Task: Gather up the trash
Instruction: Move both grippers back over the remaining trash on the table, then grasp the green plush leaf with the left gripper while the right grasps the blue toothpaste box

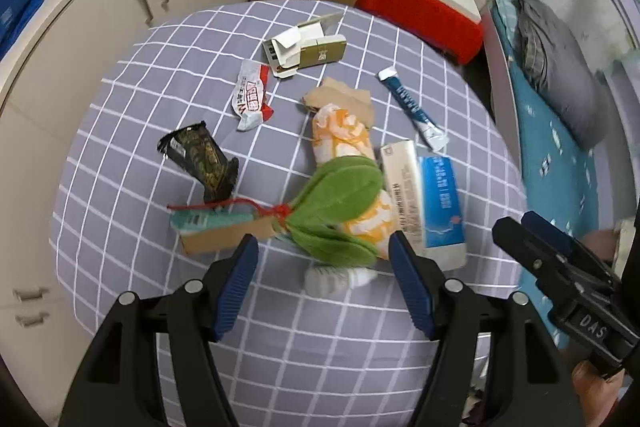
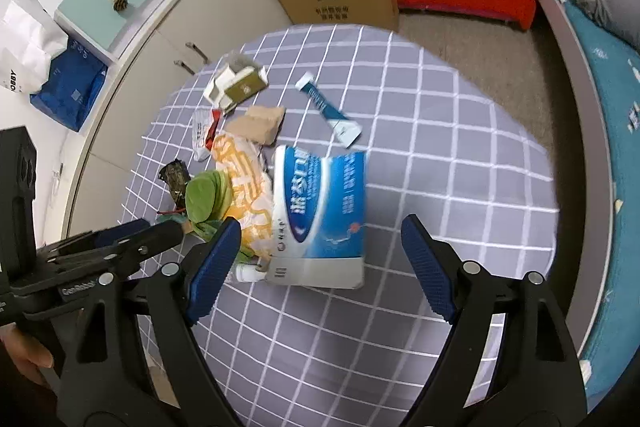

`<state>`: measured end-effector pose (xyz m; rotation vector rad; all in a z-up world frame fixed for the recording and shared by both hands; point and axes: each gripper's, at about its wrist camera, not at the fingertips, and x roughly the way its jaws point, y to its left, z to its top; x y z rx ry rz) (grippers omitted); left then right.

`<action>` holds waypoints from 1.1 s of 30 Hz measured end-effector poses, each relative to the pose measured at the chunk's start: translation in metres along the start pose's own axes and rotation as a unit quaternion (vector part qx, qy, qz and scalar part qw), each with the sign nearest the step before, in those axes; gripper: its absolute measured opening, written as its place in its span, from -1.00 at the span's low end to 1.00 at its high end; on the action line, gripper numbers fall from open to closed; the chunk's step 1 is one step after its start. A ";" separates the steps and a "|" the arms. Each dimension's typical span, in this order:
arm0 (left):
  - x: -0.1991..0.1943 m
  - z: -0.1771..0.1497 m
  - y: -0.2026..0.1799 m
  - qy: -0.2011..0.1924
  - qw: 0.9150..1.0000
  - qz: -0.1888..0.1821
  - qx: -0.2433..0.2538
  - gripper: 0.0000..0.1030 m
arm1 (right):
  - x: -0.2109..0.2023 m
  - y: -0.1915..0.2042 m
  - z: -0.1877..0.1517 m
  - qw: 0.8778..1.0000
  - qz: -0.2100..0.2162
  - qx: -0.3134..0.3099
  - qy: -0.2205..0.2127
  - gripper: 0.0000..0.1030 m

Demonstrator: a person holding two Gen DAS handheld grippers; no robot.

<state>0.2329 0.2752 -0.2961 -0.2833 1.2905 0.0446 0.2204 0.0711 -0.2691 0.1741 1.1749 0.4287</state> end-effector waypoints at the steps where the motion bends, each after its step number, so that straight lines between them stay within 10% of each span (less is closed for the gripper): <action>1: 0.004 0.002 0.000 0.002 1.000 -0.002 0.006 0.29 | 0.006 0.002 0.000 1.000 0.002 0.003 0.006 0.57; 8: 0.035 0.018 -0.006 0.020 0.998 -0.016 0.050 0.27 | 0.031 0.006 0.005 1.000 -0.009 0.006 0.025 0.17; 17: 0.043 0.031 0.001 0.019 0.997 -0.017 0.070 -0.79 | 0.075 0.021 0.016 0.998 0.004 -0.005 0.062 -0.25; 33: -0.047 0.040 -0.031 -0.060 0.996 -0.031 0.066 -0.84 | 0.028 -0.003 0.015 0.997 0.052 0.029 0.050 -0.56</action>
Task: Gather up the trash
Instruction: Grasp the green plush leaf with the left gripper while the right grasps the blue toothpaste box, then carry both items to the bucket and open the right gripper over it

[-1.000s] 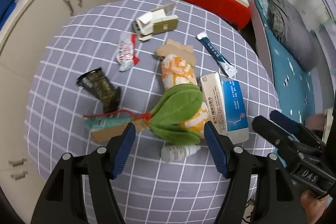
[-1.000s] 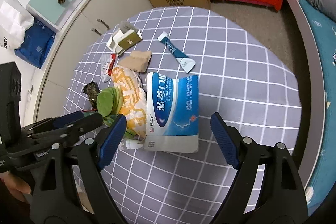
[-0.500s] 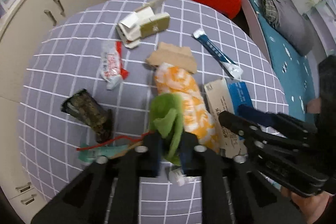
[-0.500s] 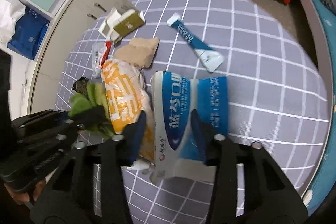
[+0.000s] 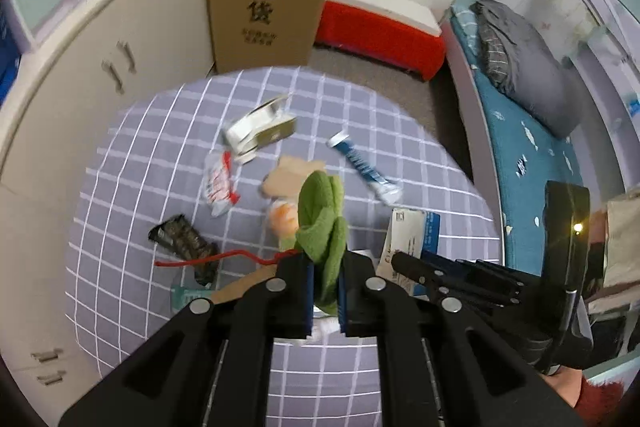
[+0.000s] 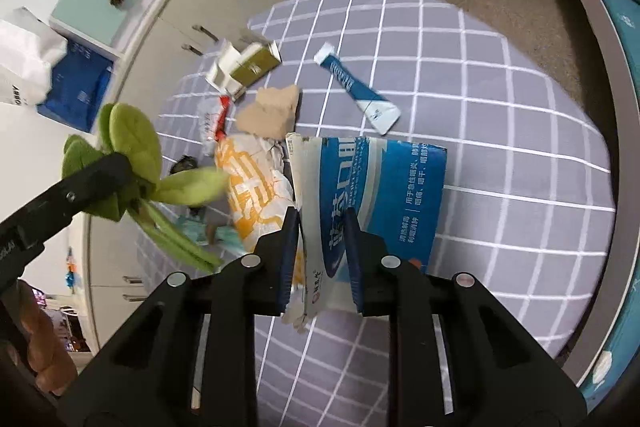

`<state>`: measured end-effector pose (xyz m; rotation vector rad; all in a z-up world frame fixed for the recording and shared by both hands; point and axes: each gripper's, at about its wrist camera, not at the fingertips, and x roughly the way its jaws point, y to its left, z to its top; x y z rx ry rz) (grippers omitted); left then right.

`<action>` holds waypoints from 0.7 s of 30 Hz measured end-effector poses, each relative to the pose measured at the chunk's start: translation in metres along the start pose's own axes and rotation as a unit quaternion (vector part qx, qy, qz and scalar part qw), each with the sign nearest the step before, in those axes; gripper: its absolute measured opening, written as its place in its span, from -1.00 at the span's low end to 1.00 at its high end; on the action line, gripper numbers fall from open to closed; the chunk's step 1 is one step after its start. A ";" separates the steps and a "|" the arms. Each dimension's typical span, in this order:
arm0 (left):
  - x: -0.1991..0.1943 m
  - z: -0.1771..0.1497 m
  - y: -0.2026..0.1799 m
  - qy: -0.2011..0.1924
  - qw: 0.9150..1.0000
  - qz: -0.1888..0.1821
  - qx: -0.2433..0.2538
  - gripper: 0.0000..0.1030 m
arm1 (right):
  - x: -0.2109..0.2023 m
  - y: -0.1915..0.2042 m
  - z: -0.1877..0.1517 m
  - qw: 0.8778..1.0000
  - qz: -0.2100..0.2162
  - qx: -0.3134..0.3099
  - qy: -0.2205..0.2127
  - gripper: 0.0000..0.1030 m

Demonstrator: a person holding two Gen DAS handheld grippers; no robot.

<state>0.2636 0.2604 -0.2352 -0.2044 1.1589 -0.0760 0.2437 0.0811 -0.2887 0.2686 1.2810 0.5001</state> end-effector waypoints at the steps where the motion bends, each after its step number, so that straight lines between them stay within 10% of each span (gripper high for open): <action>1: -0.005 0.001 -0.012 -0.005 1.000 0.003 0.010 -0.84 | -0.011 -0.003 -0.002 1.000 0.005 0.001 -0.007 -0.56; 21: -0.010 -0.009 -0.237 -0.020 0.992 -0.031 0.121 -0.84 | -0.177 -0.144 -0.033 0.990 -0.004 0.074 -0.117 -0.56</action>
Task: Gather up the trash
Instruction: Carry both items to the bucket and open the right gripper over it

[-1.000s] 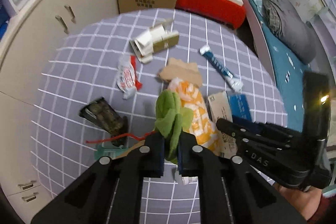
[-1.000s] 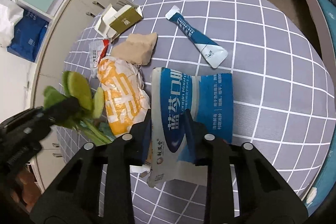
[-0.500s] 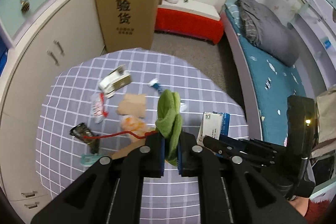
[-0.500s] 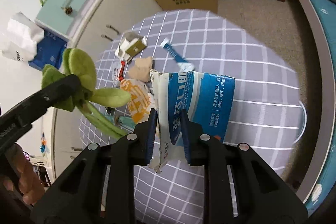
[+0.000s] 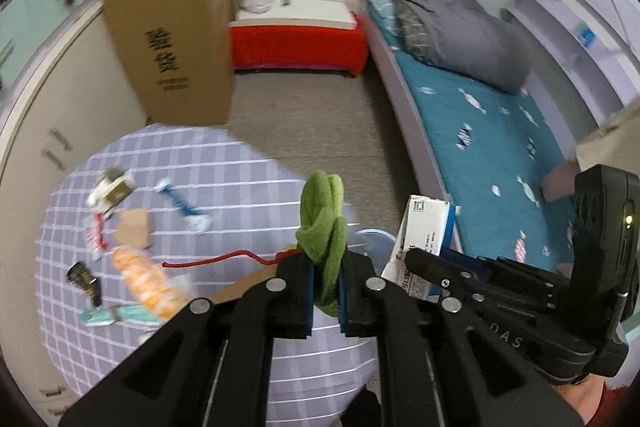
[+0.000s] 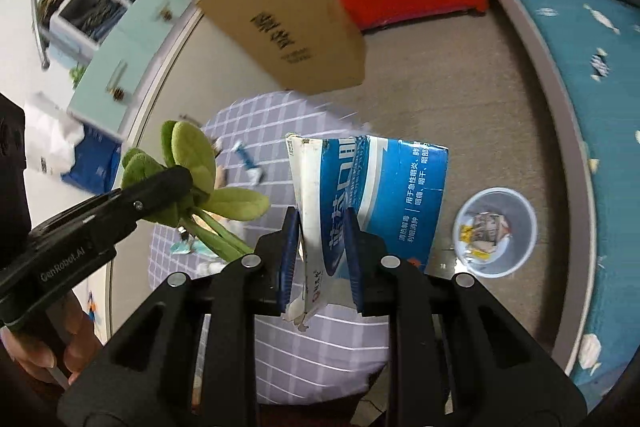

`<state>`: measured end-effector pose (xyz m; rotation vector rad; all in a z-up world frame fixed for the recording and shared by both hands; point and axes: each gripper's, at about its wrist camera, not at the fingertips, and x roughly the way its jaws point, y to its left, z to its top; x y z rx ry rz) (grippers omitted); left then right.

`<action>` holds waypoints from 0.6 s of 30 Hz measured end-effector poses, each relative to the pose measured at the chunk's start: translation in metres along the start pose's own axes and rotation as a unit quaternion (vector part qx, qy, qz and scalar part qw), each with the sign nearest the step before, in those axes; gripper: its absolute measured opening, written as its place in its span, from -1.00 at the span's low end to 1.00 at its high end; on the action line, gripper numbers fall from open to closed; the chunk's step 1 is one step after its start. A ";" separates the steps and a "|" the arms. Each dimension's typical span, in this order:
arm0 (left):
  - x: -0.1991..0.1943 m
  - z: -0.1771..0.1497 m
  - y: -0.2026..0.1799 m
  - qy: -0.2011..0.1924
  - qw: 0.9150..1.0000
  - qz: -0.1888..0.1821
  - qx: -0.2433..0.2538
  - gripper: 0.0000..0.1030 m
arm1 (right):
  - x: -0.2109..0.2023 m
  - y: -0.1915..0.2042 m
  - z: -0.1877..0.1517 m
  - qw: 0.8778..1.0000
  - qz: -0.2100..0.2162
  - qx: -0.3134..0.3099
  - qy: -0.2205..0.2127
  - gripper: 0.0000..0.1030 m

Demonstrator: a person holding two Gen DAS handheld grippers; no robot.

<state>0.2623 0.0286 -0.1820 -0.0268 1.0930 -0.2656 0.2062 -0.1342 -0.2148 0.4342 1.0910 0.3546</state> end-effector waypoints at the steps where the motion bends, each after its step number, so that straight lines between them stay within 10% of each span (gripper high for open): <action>1: 0.003 0.003 -0.015 -0.001 1.000 -0.005 0.010 -0.84 | -0.010 -0.012 0.001 1.000 -0.006 0.007 -0.008 -0.56; 18: 0.066 0.025 -0.156 0.029 0.996 -0.041 0.075 -0.83 | -0.082 -0.123 0.022 0.995 -0.058 0.049 -0.059 -0.47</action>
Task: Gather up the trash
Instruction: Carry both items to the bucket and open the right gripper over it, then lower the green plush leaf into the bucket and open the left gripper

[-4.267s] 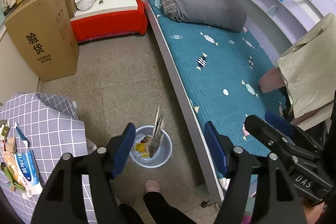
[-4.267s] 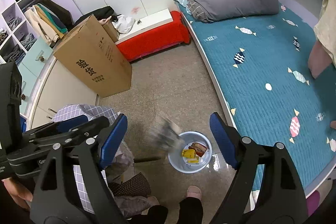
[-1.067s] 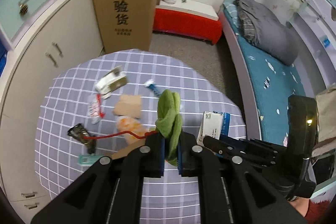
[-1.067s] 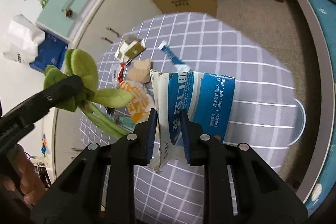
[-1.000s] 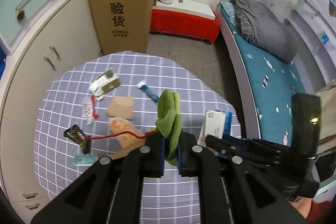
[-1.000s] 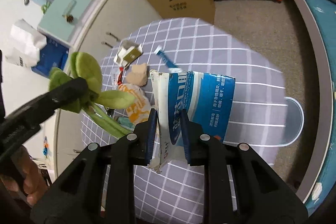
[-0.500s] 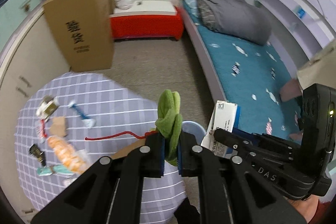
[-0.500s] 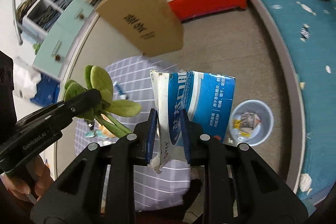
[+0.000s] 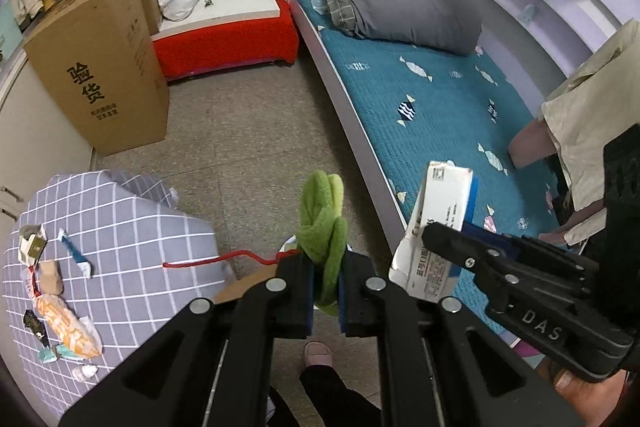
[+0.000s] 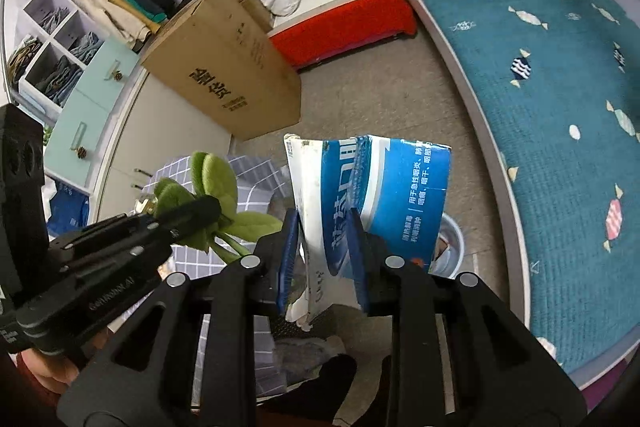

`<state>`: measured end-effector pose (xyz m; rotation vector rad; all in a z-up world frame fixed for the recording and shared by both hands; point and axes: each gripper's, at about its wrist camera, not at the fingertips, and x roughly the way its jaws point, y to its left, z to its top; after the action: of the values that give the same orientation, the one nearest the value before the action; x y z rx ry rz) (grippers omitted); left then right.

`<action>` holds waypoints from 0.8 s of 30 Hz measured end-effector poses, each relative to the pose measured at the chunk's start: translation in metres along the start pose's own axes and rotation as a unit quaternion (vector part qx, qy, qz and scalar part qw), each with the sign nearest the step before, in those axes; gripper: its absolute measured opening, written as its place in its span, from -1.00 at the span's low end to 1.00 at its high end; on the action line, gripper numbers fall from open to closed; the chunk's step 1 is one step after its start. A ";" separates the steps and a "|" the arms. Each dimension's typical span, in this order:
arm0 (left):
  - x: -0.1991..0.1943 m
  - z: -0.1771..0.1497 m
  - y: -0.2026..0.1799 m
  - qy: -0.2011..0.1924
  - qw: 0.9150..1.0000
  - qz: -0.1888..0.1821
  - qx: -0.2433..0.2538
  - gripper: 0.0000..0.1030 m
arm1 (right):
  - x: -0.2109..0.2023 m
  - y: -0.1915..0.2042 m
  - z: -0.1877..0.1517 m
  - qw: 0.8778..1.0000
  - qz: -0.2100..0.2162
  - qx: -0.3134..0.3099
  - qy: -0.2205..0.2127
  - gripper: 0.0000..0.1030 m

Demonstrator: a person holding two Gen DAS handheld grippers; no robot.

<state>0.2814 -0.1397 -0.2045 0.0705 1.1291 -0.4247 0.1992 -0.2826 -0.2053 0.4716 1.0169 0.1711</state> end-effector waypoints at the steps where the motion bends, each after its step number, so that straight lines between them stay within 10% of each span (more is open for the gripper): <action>1: 0.003 0.002 -0.002 0.000 1.000 0.002 0.000 -0.83 | -0.001 -0.004 0.001 1.000 -0.001 -0.002 -0.002 -0.24; 3: 0.007 0.004 -0.007 -0.001 1.000 0.000 0.001 -0.83 | -0.002 -0.012 0.006 1.000 -0.010 -0.004 -0.009 0.09; 24: 0.020 0.017 -0.046 -0.010 0.999 -0.017 0.028 -0.82 | -0.037 -0.039 0.006 0.997 -0.053 0.009 -0.054 0.16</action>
<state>0.2864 -0.1921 -0.2080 0.0955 1.0993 -0.4852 0.1821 -0.3322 -0.1918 0.4383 0.9349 0.0418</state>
